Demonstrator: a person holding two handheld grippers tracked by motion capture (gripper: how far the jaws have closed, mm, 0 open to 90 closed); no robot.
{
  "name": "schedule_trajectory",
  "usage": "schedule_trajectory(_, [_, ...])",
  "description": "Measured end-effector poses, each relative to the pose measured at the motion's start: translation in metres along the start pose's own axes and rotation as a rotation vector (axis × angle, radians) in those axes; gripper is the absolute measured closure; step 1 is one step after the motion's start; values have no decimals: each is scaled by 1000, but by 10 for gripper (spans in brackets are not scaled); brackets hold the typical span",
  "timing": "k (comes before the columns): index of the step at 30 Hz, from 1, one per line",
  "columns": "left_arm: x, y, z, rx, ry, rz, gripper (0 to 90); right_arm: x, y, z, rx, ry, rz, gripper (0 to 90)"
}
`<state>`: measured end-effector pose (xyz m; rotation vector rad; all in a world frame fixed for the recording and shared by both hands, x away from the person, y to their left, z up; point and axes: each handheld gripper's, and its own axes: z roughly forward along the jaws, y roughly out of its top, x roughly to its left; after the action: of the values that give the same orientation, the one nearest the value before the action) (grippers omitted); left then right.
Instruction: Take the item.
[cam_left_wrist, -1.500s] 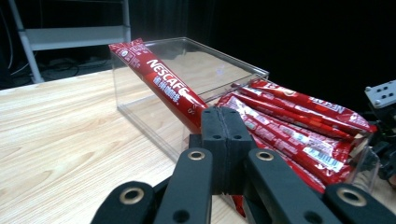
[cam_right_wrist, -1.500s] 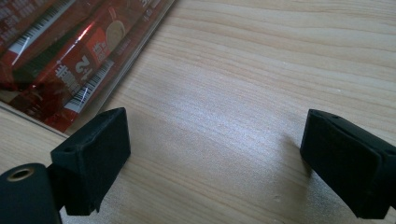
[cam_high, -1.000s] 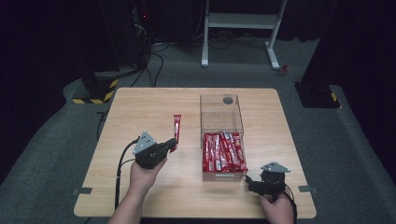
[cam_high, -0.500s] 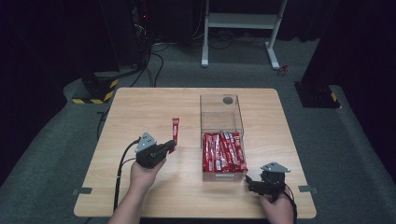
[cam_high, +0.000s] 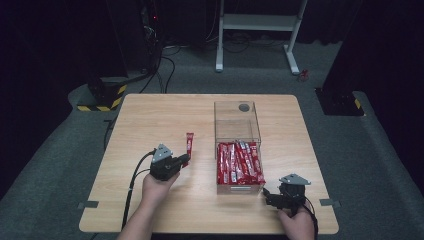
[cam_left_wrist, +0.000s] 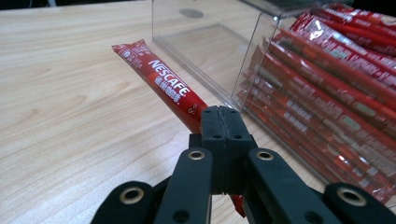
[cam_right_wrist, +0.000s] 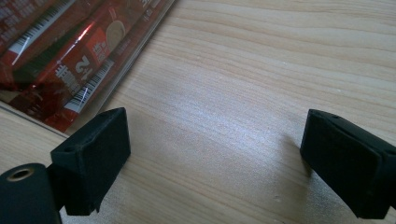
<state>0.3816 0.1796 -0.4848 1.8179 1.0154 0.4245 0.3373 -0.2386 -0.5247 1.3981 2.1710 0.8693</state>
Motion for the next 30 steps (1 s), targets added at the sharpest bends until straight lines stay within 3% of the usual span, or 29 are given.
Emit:
schedule_trajectory(19, [2,-16,22,106,18,-4,900,0,0,0,0,0,0,81])
schedule_trajectory(30, [1,-20,29,150,34,18,900,0,0,0,0,0,0,81])
